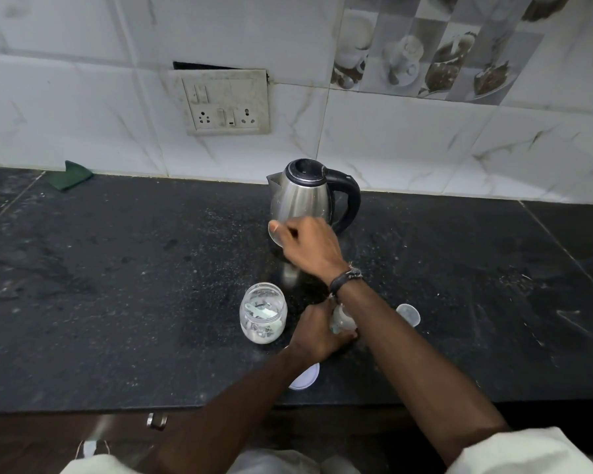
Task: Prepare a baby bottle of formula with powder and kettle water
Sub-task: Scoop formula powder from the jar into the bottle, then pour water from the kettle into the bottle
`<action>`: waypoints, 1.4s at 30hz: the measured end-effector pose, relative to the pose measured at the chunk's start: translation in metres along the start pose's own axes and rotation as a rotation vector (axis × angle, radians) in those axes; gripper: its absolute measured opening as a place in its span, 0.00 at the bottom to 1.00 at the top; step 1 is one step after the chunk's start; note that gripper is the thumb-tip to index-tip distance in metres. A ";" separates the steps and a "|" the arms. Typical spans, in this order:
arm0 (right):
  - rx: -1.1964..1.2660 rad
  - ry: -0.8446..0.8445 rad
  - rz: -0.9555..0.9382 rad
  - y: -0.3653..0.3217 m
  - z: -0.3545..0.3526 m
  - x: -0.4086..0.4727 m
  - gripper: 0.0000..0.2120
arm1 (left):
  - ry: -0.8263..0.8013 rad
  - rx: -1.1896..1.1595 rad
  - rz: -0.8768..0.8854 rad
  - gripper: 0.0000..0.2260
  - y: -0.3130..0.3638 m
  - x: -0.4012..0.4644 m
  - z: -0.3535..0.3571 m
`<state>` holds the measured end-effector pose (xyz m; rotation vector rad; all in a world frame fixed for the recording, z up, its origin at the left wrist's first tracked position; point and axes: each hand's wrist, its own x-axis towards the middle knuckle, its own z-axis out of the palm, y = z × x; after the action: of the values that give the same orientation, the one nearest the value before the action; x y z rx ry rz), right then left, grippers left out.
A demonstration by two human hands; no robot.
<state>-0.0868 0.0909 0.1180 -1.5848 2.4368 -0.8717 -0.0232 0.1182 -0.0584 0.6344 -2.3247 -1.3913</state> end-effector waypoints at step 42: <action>0.425 0.380 0.608 0.127 -0.027 0.122 0.18 | 0.076 -0.010 0.051 0.26 0.010 -0.006 -0.002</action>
<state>-0.2541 0.0327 0.1008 -0.5222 2.4861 -1.5081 -0.0193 0.1243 -0.0495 0.6097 -2.2578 -1.3317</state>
